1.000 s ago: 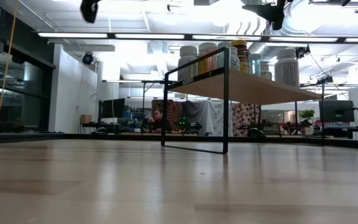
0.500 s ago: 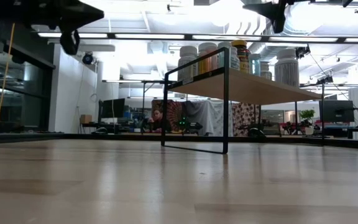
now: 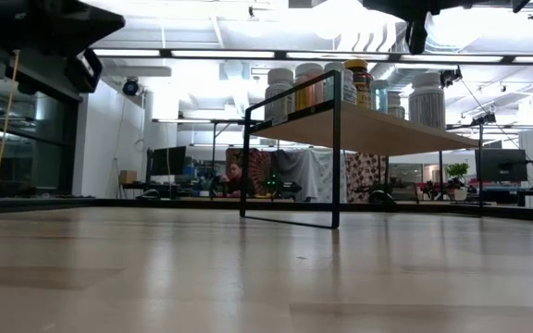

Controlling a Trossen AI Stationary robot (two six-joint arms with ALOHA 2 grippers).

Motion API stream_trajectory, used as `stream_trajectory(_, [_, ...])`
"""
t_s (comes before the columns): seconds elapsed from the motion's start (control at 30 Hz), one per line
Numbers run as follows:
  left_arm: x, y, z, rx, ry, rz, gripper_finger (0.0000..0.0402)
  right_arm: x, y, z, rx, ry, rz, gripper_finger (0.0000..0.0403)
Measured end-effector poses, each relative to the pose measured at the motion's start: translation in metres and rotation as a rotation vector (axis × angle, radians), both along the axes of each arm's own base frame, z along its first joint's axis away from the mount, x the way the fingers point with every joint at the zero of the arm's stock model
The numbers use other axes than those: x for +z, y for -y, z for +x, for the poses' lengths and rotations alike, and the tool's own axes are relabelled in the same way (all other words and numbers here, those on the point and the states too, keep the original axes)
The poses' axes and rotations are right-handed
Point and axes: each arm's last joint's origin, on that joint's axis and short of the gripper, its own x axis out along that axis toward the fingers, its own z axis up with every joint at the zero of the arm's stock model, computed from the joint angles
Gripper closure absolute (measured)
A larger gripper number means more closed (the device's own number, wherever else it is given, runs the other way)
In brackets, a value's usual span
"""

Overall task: Pick and place medicine bottles onto shelf by color
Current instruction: Return to Home Position

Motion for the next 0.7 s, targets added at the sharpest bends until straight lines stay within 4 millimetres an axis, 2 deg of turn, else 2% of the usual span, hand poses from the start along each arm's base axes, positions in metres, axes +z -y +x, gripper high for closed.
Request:
stream_trajectory(0.2, [-0.010,-0.001,-0.013,-0.001,0.040,0.054,0.0401,-0.004,-0.001,0.000,0.022,-0.057,-0.066,0.0399])
stream_trajectory(0.4, [-0.028,-0.005,-0.020,0.022,-0.010,0.052,0.0401,-0.010,-0.001,0.000,0.050,-0.111,-0.028,0.0401])
stream_trajectory(0.7, [-0.048,-0.012,-0.016,0.036,-0.042,0.002,0.0401,-0.010,-0.002,-0.001,0.052,-0.113,-0.035,0.0402])
